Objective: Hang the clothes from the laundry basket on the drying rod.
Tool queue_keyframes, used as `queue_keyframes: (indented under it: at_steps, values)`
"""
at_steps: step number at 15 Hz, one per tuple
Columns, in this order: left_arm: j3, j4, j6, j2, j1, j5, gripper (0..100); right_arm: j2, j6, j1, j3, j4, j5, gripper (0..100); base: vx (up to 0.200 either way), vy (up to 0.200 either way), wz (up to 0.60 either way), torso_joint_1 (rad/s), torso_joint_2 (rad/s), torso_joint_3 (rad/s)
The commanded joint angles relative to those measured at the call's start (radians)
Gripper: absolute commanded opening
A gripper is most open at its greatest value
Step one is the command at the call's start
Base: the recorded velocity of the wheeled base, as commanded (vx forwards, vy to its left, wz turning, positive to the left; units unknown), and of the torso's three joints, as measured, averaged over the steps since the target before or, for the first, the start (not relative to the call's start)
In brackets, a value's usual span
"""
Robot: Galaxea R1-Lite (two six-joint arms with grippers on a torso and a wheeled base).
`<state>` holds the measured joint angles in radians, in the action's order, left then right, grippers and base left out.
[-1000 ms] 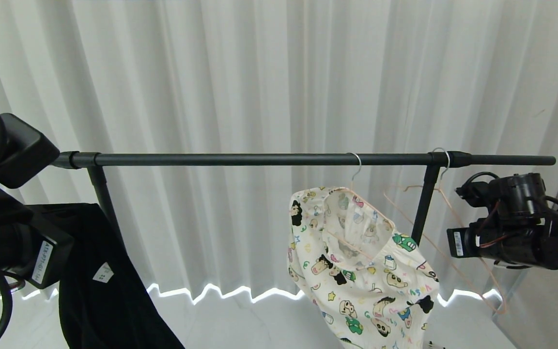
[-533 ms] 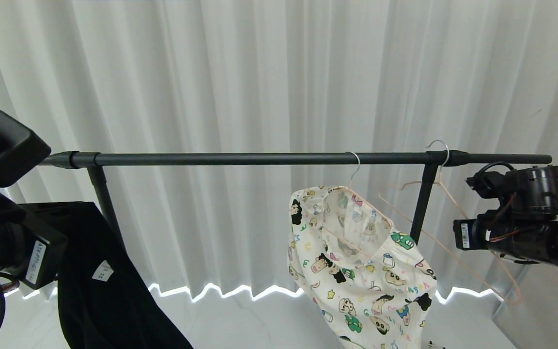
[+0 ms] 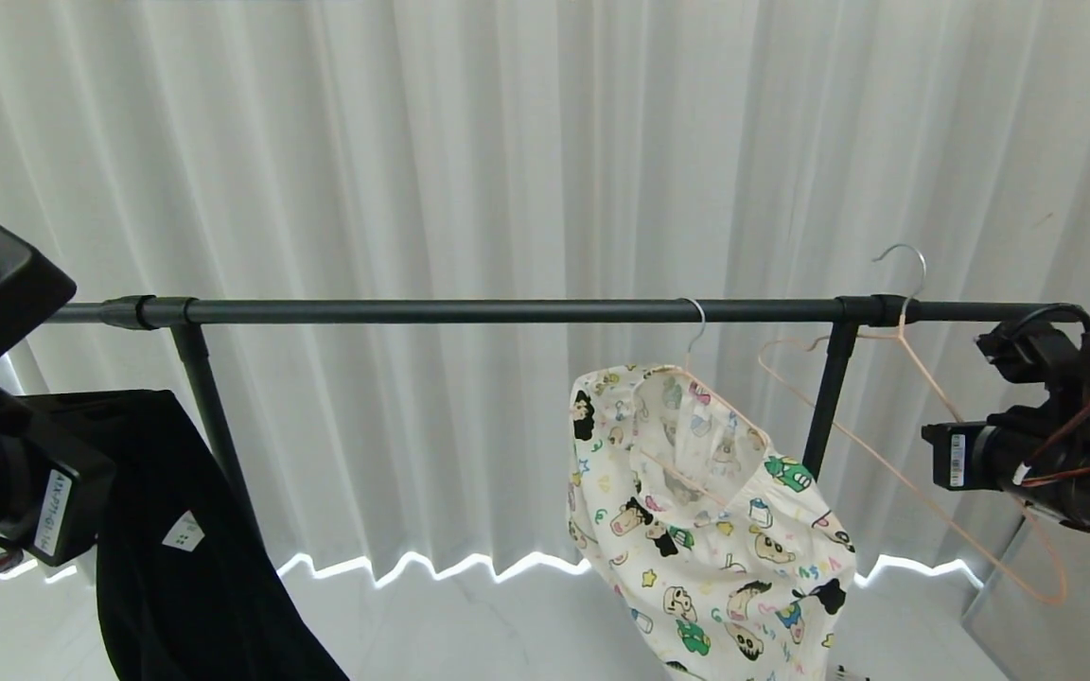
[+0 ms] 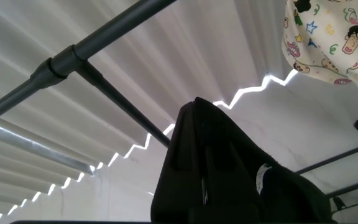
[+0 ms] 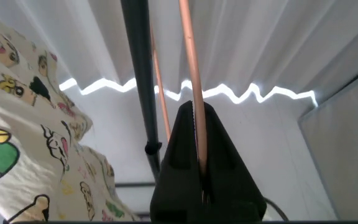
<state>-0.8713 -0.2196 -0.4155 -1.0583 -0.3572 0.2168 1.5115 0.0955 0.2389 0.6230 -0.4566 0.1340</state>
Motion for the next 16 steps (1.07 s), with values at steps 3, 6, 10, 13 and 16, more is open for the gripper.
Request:
queue_keyframes:
  at_steps: [3,6,10,13,16]
  values:
    - [0.006,0.026,0.0,0.004,0.0,0.001,0,-0.129,-0.05,0.003,-0.112,-0.017,0.016,0,0.0,0.0,0.0,0.0,0.0,0.0]
    - [0.037,0.08,-0.003,0.003,0.0,0.006,0,-0.234,-0.086,0.003,-0.193,-0.019,0.018,0,-0.133,0.0,0.0,0.003,0.0,0.002]
    - [0.057,0.12,-0.008,0.003,0.0,0.004,0,-0.329,-0.138,0.003,-0.266,-0.017,0.016,0,-0.2,0.0,0.0,0.003,0.0,0.002]
    - [0.066,0.12,-0.008,0.004,0.0,0.004,0,-0.346,-0.157,0.005,-0.273,-0.017,0.016,0,-0.2,0.0,0.0,0.001,0.0,0.002]
    - [0.072,0.12,-0.008,0.003,0.0,0.004,0,-0.363,-0.183,0.005,-0.267,-0.017,0.016,0,-0.2,0.0,0.0,0.002,0.0,0.002]
